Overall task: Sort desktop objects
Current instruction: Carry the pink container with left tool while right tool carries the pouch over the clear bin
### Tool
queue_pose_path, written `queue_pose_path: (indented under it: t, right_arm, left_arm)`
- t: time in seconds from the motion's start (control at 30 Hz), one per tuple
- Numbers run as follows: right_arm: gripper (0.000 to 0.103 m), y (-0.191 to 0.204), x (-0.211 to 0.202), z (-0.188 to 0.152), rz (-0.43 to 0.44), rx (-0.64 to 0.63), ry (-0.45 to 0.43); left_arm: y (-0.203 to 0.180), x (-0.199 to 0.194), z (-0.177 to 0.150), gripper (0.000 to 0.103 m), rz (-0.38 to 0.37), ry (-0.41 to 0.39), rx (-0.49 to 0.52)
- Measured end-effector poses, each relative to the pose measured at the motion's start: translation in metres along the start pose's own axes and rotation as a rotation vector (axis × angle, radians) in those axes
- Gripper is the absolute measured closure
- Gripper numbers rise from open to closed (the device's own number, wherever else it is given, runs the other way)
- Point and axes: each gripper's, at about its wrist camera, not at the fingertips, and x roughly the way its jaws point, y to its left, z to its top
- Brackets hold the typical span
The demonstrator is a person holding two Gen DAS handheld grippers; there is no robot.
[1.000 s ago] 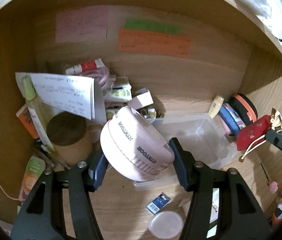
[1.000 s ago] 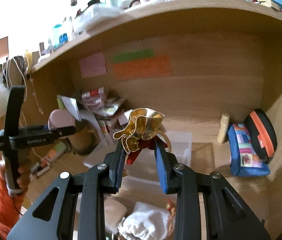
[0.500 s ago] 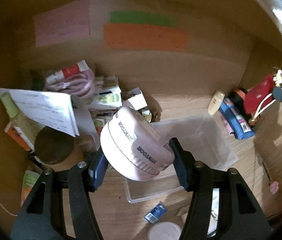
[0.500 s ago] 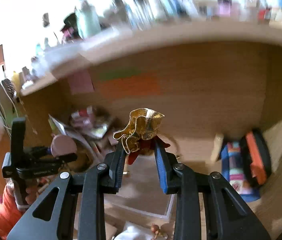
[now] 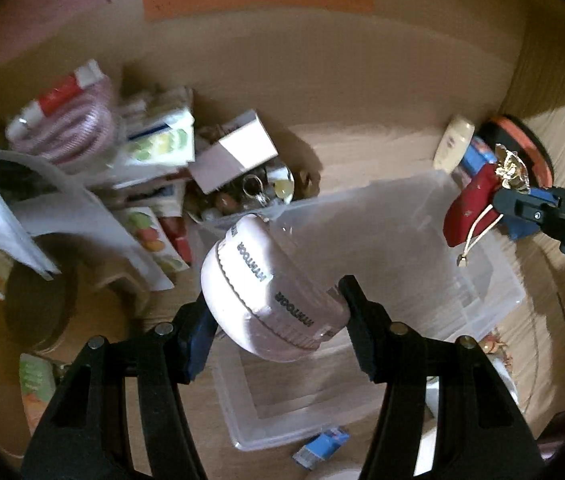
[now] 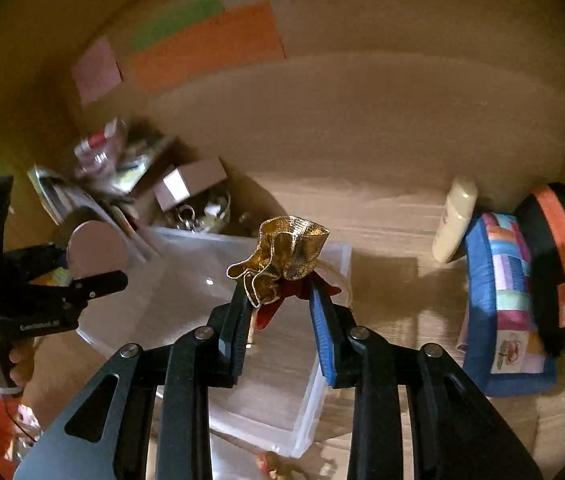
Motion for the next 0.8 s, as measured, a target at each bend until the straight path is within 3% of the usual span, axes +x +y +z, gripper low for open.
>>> queue_pose_path:
  t: [0.53, 0.8]
  right_arm:
    - [0.076, 0.02, 0.066, -0.013, -0.071, -0.181, 0.166]
    - [0.072, 0.039, 0.075, -0.011, -0.102, -0.281, 0.179]
  left_arm:
    - [-0.009, 0.062, 0.007, 0.045, 0.015, 0.15, 0.064]
    - [-0.017, 0.069, 0.006, 0.045, 0.016, 0.157, 0.109]
